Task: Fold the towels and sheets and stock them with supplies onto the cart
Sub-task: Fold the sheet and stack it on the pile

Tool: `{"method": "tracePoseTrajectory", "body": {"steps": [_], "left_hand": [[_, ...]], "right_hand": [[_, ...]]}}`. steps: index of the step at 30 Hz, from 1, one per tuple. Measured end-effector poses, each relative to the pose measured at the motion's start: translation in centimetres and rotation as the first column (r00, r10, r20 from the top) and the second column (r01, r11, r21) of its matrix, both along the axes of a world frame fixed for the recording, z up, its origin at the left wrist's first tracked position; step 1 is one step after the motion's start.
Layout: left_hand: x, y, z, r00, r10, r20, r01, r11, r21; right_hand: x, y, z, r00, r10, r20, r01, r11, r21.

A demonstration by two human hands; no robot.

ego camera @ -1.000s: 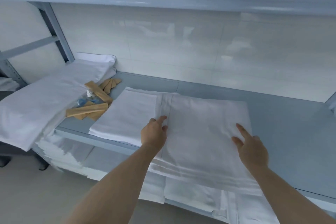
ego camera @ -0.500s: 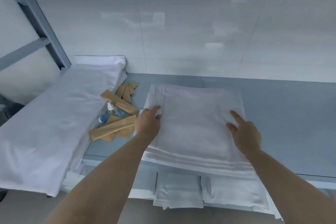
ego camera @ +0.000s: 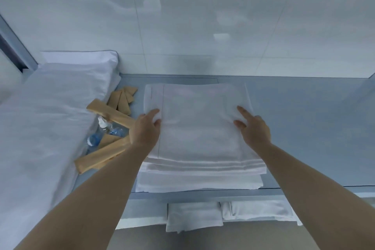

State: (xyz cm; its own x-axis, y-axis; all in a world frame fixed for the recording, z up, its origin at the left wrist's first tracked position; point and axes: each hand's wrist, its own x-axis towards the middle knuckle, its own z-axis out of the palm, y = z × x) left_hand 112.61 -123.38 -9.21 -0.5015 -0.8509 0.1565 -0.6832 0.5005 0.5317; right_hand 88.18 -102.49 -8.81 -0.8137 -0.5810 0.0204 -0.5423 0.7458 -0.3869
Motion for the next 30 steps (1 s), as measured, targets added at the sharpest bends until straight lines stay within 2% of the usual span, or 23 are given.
{"method": "tracePoseTrajectory", "body": {"steps": [2, 4, 5, 7, 11, 15, 17, 21, 22, 25, 27, 30], "left_hand": [[0.0, -0.2, -2.0, 0.999, 0.001, 0.034, -0.002, 0.999, 0.045], [0.5, 0.0, -4.2, 0.990, -0.017, 0.143, -0.004, 0.990, 0.139], [0.9, 0.2, -5.2, 0.983, -0.027, 0.183, -0.011, 0.979, 0.205], [1.5, 0.5, -6.0, 0.986, -0.028, 0.163, -0.021, 0.956, 0.293], [1.3, 0.4, -4.3, 0.999, -0.033, 0.017, 0.030, 0.986, 0.161], [1.9, 0.8, -2.8, 0.996, -0.006, -0.093, 0.014, 0.996, 0.086], [2.7, 1.3, -3.6, 0.997, -0.018, -0.078, 0.024, 0.996, 0.083], [3.4, 2.6, -5.8, 1.000, -0.011, 0.025, 0.006, 0.979, 0.204], [3.1, 2.7, -5.9, 0.996, 0.016, 0.085, -0.030, 0.986, 0.166], [2.3, 3.5, -5.0, 0.947, 0.081, 0.310, -0.039, 0.989, -0.140], [1.3, 4.1, -4.3, 0.946, -0.001, 0.324, 0.077, 0.972, -0.221], [-0.8, 5.1, -4.2, 0.911, -0.207, 0.356, 0.296, 0.930, -0.218]], "right_hand": [[-0.5, -0.2, -1.9, 0.995, 0.020, 0.100, -0.026, 0.998, 0.058], [-0.4, 0.4, -3.7, 0.977, 0.019, 0.211, -0.048, 0.990, 0.133], [-0.3, 0.8, -4.4, 0.972, 0.014, 0.235, -0.051, 0.987, 0.154], [-0.1, 1.1, -4.9, 0.974, 0.017, 0.227, -0.054, 0.985, 0.161], [0.0, 0.7, -3.8, 0.993, 0.034, 0.115, -0.047, 0.992, 0.117], [0.4, 1.7, -3.3, 0.999, 0.033, -0.037, -0.033, 0.999, 0.012], [1.1, 2.5, -4.3, 0.999, 0.021, -0.039, -0.021, 1.000, 0.013], [2.1, 2.7, -5.6, 0.998, 0.007, 0.064, -0.016, 0.990, 0.138], [2.0, 2.5, -5.4, 0.999, 0.003, 0.040, -0.011, 0.981, 0.193], [2.6, 1.9, -4.6, 0.984, 0.060, -0.167, -0.006, 0.952, 0.307], [3.8, 1.0, -4.0, 0.951, 0.187, -0.247, -0.123, 0.959, 0.254], [5.9, -1.2, -4.1, 0.875, 0.414, -0.253, -0.359, 0.903, 0.235]]}}
